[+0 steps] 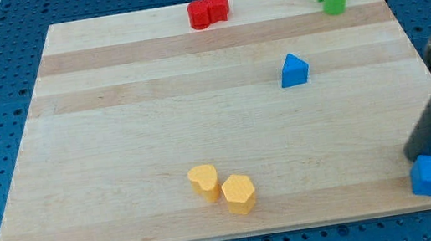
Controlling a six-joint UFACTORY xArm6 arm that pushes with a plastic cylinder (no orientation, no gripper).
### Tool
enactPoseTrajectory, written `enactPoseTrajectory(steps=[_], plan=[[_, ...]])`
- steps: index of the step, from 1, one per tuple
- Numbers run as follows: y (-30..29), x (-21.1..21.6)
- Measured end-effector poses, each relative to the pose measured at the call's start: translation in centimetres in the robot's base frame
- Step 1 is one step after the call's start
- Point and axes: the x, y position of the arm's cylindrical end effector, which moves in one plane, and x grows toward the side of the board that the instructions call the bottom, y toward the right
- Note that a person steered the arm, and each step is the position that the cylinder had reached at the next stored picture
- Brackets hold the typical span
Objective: Push the blue triangle above the blue cube
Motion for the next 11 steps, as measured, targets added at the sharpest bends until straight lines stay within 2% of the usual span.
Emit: enactPoseTrajectory(steps=[1, 2, 4, 5, 7, 8, 10, 11], plan=[[-6.0, -0.2], [-11.8, -2.3], [-18.1, -16.9], [-14.9, -21.8], [-10.5, -14.8], [-6.9, -12.6], [-4.3, -13.3], [-1.3, -11.9]])
